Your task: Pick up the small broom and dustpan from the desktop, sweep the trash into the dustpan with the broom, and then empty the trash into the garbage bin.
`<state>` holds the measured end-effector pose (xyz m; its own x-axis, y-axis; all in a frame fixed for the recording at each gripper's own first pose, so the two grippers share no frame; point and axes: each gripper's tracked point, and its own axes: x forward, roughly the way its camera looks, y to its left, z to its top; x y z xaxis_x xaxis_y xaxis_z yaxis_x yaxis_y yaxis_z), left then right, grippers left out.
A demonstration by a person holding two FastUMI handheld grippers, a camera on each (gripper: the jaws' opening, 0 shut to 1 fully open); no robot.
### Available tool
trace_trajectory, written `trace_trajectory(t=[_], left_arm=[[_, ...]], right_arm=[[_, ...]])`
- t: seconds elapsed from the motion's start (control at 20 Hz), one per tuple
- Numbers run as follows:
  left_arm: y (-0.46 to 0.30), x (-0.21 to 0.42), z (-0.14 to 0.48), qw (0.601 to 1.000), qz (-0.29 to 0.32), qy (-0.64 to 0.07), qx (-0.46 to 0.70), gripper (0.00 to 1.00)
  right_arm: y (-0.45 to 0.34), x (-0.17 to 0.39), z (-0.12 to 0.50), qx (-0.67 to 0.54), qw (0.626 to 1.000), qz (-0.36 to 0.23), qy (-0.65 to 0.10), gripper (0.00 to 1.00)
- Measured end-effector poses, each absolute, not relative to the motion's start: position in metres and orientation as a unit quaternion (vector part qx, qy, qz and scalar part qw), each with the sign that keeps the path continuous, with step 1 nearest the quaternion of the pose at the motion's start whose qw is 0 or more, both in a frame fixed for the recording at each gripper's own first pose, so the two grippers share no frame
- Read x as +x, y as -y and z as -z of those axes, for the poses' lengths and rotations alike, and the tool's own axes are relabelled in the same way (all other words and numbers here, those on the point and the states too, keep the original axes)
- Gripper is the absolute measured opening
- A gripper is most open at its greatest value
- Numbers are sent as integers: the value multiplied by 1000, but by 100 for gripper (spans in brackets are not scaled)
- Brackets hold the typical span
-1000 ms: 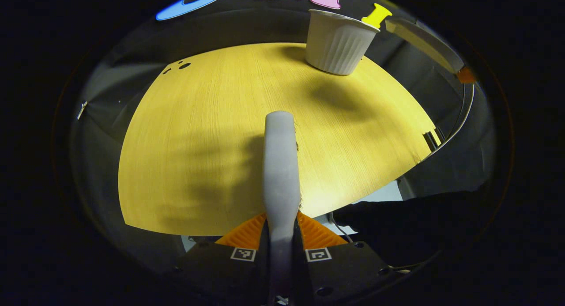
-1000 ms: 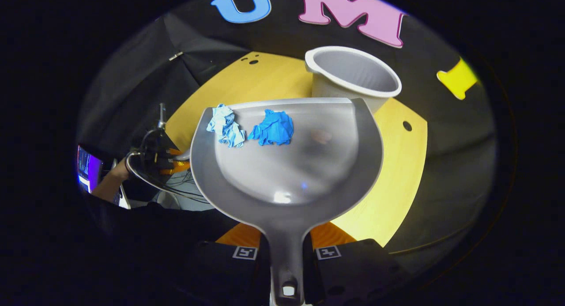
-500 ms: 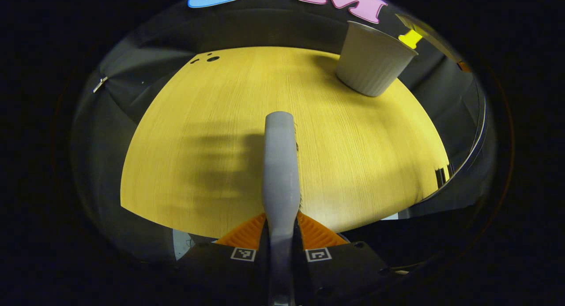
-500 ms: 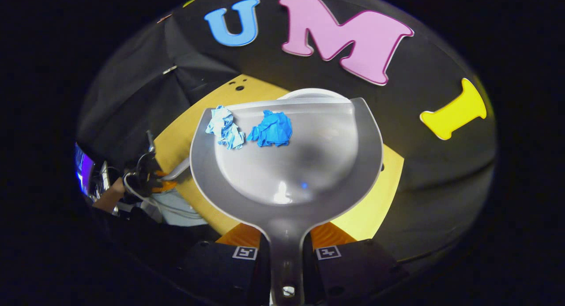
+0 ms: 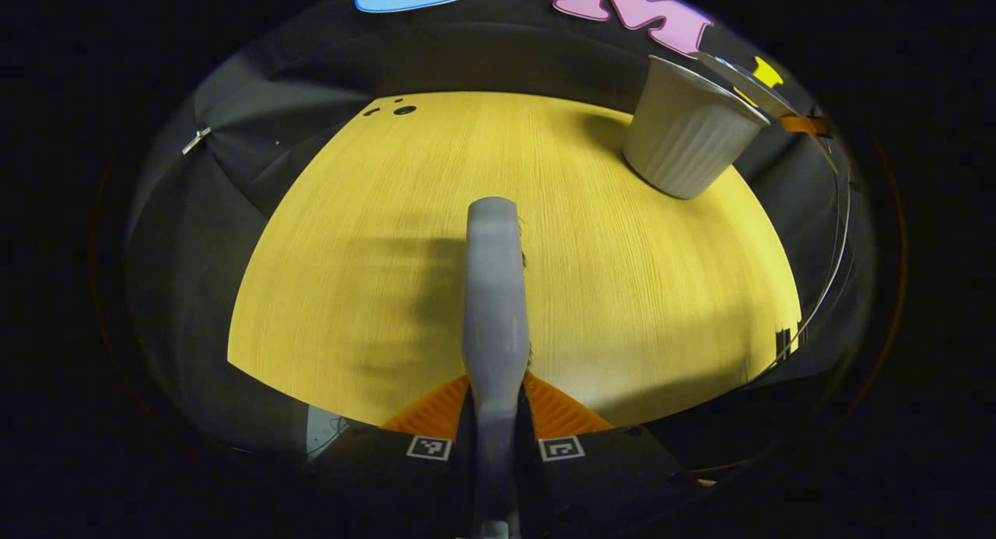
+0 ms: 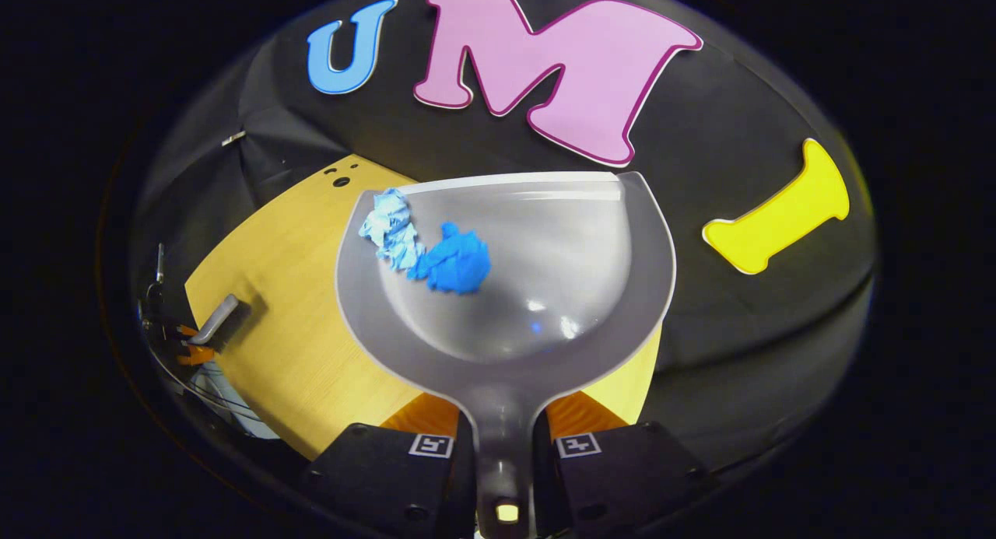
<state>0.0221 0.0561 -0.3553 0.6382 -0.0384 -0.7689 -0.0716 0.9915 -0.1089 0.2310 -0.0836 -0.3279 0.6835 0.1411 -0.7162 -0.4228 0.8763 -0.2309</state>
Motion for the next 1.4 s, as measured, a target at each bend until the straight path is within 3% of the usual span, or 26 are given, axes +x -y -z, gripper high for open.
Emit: trace_trajectory(t=[0.45,0.9,0.95,1.05,1.4], left_arm=[[-42,26,359,900,9,-432,-53,26],[-17,25,361,904,29,-425,-40,27],[-16,23,361,904,28,-424,-37,30],[-13,19,363,906,16,-420,-41,27],[-5,2,375,901,8,-429,-62,26]], right_arm=[[99,280,326,-315,905,-77,-276,33],[91,292,320,-468,865,-21,-178,33],[90,292,316,-482,860,-17,-170,33],[89,292,311,-505,850,-9,-151,33],[84,290,289,-606,791,34,-71,33]])
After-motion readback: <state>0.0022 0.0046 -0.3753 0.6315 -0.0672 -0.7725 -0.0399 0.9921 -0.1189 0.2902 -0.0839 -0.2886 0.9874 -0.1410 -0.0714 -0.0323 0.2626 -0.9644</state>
